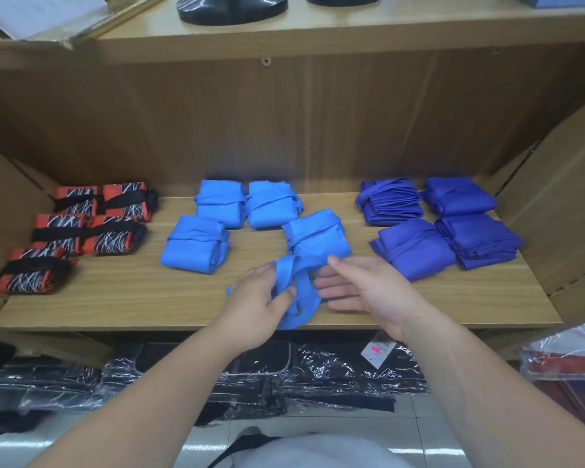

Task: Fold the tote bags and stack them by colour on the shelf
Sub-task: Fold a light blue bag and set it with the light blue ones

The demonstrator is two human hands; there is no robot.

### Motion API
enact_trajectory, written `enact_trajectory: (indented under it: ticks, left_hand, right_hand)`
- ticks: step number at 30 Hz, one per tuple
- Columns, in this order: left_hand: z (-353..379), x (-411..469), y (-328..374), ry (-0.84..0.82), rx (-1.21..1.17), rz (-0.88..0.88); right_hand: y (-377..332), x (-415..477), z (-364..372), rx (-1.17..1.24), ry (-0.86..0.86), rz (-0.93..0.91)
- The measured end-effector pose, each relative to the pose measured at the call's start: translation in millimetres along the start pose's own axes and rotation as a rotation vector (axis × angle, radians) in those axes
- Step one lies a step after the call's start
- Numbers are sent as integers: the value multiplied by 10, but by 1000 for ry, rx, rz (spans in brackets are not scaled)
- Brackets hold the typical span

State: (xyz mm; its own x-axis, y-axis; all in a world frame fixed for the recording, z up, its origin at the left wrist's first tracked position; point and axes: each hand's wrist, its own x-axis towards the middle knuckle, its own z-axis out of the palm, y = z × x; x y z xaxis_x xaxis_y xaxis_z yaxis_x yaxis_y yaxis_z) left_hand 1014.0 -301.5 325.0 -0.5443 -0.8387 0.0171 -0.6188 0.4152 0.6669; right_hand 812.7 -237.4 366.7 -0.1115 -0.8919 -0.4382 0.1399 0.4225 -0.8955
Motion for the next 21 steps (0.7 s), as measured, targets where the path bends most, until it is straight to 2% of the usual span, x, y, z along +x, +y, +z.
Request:
enact_trajectory:
  ticks: [4, 6, 9, 11, 14, 17, 21]
  left_hand:
    - [-84, -29, 86, -74, -389, -191]
    - [-118, -40, 120, -128, -522, -261]
    - [-180, -26, 167, -144, -594, -306]
    - [-197, -27, 201, -131, -629, -317]
    - [-233, -55, 232, -123, -707, -339]
    - [-283, -63, 245, -181, -742, -341]
    - [-276, -42, 165, -157, -762, -311]
  right_hand:
    - [212, 22, 70, -56, 127, -47]
    - [269, 13, 147, -60, 79, -56]
    - [342, 16, 237, -115, -77, -77]
    - [362, 36, 262, -109, -120, -98]
    - [342, 72, 226, 22, -192, -64]
    - [345, 101, 144, 117, -265, -28]
    - [388, 147, 126, 272, -204, -20]
